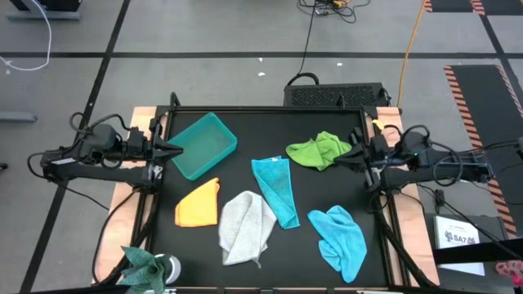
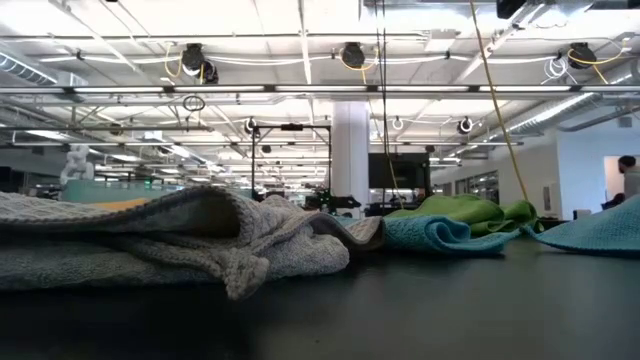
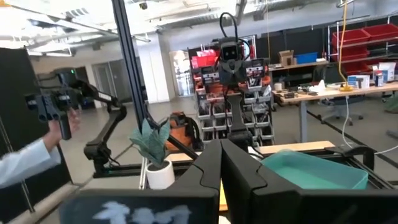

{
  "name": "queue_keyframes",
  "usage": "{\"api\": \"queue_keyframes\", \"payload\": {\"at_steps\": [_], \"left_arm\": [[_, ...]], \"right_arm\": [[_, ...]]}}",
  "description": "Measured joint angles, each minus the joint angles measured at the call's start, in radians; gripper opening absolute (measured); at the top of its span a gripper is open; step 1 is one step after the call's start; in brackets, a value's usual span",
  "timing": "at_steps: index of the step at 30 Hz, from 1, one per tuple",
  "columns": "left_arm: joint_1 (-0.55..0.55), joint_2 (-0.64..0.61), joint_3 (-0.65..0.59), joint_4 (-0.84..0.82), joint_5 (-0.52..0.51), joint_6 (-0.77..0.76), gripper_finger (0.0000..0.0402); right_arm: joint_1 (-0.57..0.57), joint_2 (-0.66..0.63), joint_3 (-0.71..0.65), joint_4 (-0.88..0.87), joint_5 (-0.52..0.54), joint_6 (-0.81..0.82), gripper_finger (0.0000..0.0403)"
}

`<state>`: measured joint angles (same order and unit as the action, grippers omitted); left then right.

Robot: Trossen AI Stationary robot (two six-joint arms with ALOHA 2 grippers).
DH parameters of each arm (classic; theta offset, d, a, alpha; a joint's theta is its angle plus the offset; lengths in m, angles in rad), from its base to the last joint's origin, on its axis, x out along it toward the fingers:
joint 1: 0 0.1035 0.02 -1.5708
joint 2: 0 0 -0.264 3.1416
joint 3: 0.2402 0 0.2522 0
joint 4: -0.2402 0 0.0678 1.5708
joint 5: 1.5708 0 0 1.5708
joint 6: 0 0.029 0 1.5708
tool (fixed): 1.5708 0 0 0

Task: Fold microfiber towels
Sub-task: Adjust the green towel on the table

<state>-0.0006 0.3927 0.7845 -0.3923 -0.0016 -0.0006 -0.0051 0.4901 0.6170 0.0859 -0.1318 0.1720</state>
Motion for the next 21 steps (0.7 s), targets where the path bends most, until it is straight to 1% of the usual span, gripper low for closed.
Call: {"api": "queue_keyframes", "payload": {"at_steps": [9,16,21], "left_arm": [[0.000,0.000,0.000,0.000,0.000,0.000,0.0033],[0.000,0.000,0.000,0.000,0.000,0.000,0.0033],[0.000,0.000,0.000,0.000,0.000,0.000,0.0033]], "right_arm": [[0.000,-0.001,0.000,0.001,0.004,-0.128,0.0000],[0.000,-0.001,0.000,0.001,0.005,-0.189,0.0000],[0.000,-0.001,0.000,0.002,0.005,-0.196,0.0000]]}}
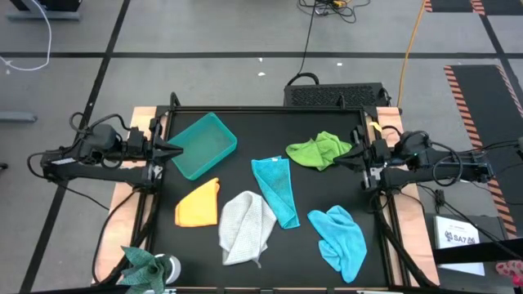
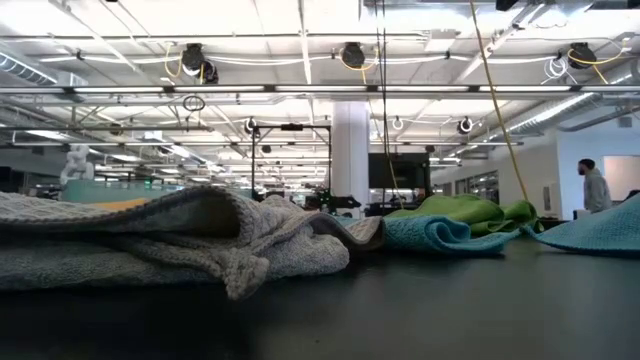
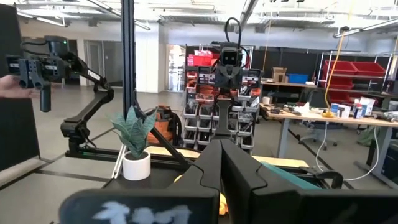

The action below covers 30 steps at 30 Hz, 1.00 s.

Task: Fold microfiber towels
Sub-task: Adjust the green towel on the table

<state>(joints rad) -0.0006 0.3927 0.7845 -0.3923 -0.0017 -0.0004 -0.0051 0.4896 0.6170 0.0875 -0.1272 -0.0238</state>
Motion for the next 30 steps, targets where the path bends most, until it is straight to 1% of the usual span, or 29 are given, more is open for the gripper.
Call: {"api": "queue_keyframes", "payload": {"at_steps": [30], "left_arm": [[0.000,0.000,0.000,0.000,0.000,0.017,0.0033]], "right_arm": [[0.000,0.000,0.000,0.009,-0.004,0.009,0.0000]]}}
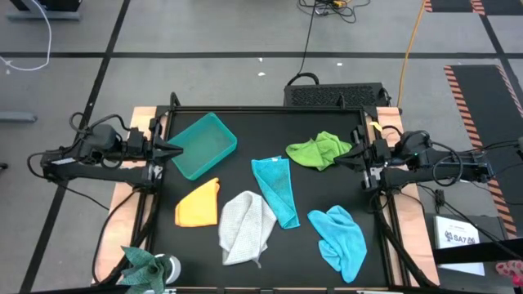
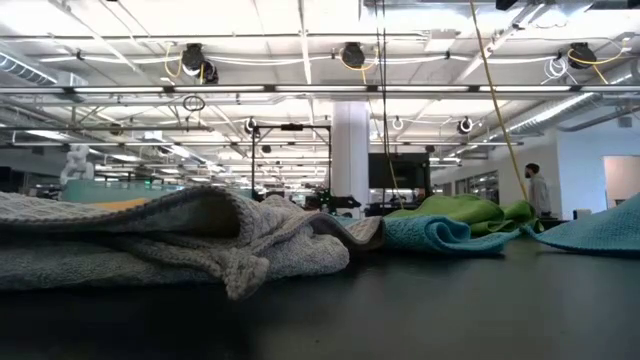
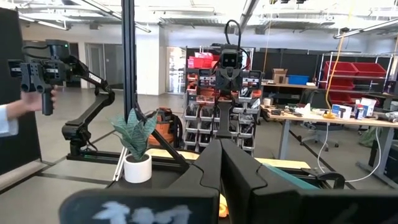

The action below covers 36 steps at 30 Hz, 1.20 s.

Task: Fold microfiber towels
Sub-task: Adjust the green towel on the table

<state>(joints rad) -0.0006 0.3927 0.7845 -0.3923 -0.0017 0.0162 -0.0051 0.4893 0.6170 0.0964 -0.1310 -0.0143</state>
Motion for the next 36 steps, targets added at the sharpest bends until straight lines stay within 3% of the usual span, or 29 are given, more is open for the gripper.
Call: {"api": "queue_keyframes", "payload": {"at_steps": [9,19,25,32,36], "left_arm": [[0.000,0.000,0.000,0.005,0.000,-0.107,0.0033],[0.000,0.000,0.000,0.008,0.031,-0.095,0.0033],[0.000,0.057,0.000,0.008,-0.069,-0.090,0.0035],[0.000,0.198,0.002,0.137,-0.118,0.029,0.0100],[0.000,0.261,0.028,0.114,-0.228,0.101,0.0139]], "right_arm": [[0.000,0.000,0.000,0.000,0.000,0.001,0.0000],[0.000,0.003,0.000,-0.004,0.000,0.002,0.0000],[-0.002,0.018,0.000,-0.011,0.050,-0.034,0.0006],[-0.002,0.056,0.000,-0.037,0.183,-0.042,0.0043],[-0.002,0.077,0.006,-0.079,0.187,-0.015,0.0075]]}}
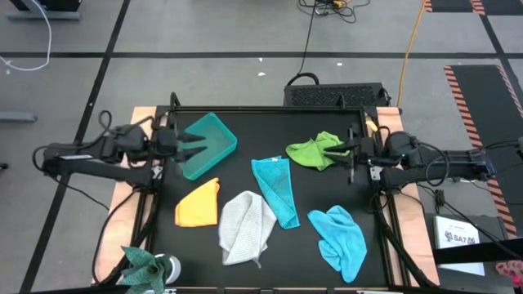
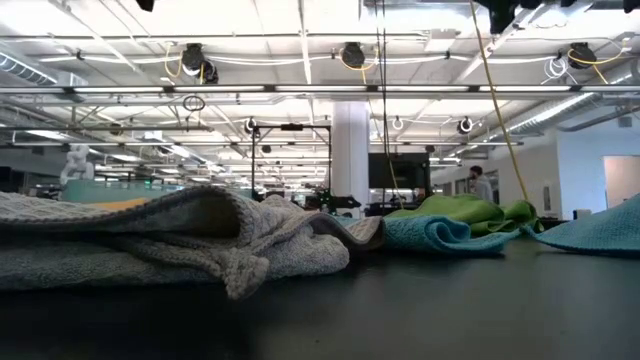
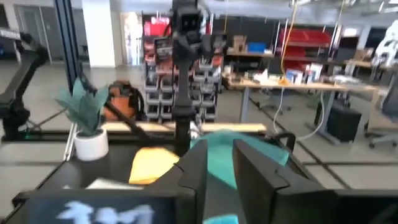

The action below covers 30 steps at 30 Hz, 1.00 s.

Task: Fold microfiber towels
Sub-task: Adjust the green towel on the table

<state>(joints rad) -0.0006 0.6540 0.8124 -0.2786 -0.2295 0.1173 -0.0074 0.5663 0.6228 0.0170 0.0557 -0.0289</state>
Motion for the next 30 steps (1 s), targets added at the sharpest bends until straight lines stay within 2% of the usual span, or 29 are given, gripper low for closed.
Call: {"api": "queue_keyframes", "payload": {"at_steps": [3,5,12,19,22,26,30], "left_arm": [[0.000,0.035,0.025,-0.058,-0.072,0.013,0.0152],[0.000,0.055,0.037,-0.089,-0.098,0.004,0.0153],[0.000,0.104,0.045,-0.093,-0.113,0.008,0.0154],[0.000,0.128,0.045,-0.091,-0.113,-0.021,0.0154],[0.001,0.132,0.045,-0.086,-0.113,-0.022,0.0154],[0.001,0.132,0.045,-0.086,-0.113,-0.025,0.0154],[0.001,0.132,0.045,-0.086,-0.112,-0.042,0.0154]], "right_arm": [[0.000,0.040,0.050,-0.090,0.008,0.003,0.0093],[0.000,0.081,0.108,-0.174,0.051,0.013,0.0099],[0.000,0.278,0.319,-0.528,0.238,0.100,0.0102],[-0.009,0.454,0.367,-0.773,0.257,0.271,0.0102],[-0.028,0.513,0.353,-0.805,0.268,0.293,0.0102],[-0.073,0.582,0.330,-0.808,0.339,0.278,0.0102],[-0.139,0.645,0.320,-0.808,0.341,0.278,0.0102]]}}
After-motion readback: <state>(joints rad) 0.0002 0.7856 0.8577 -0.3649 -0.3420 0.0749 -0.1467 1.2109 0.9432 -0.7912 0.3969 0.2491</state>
